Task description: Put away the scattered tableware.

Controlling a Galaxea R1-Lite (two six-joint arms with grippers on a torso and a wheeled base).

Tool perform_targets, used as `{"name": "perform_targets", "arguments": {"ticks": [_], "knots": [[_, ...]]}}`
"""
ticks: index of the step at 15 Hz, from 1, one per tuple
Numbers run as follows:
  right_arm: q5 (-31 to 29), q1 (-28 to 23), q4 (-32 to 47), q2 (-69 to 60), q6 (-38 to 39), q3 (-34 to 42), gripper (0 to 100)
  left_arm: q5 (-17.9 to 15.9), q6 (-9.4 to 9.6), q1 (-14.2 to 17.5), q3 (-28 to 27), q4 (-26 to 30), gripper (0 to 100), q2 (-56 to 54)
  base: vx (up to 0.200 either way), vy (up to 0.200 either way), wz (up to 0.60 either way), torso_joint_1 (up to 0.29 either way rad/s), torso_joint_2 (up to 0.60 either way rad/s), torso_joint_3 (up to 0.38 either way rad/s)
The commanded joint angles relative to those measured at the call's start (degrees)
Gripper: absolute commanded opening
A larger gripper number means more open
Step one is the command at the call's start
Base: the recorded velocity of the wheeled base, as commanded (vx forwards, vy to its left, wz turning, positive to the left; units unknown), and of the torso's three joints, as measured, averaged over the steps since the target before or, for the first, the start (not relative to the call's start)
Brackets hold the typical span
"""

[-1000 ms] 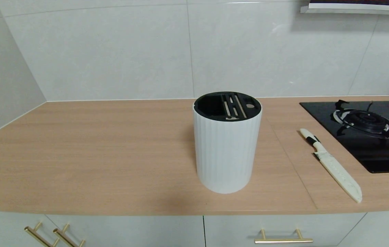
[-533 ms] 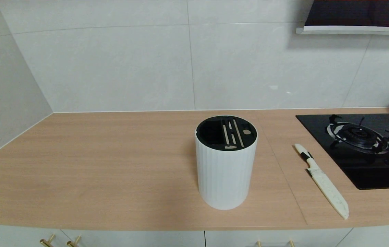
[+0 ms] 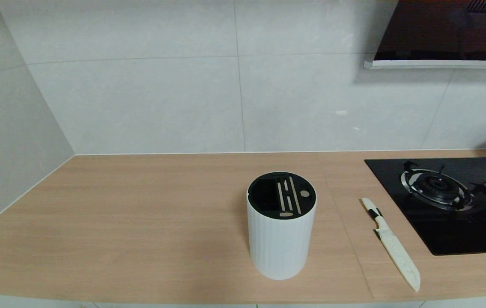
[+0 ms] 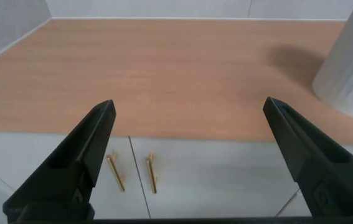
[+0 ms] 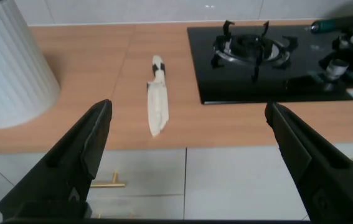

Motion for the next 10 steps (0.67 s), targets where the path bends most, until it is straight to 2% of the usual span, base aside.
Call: {"name": "perform_targets", "arguments": {"ticks": [1,4,10], "knots": [[-0.02,0.01,0.02,0.07,0.02,0.01,100,0.01,-0.02,0.02,0.00,-0.01,100,0.02,0.000,0.000,0.00,0.207,-0.44,-0.232],[-0.02,0.01,0.02,0.07,0.02,0.01,100,0.01,-0.02,0.02,0.00,-0.01,100,0.02,0.000,0.000,0.00,0.181,-0.37,-0.189],[0.16,0.01,0.02,0.07,-0.59,0.01,100,0.01,-0.02,0.02,0.00,-0.01,100,0.02,0.000,0.000,0.00,0.007,-0.01,-0.010]]}}
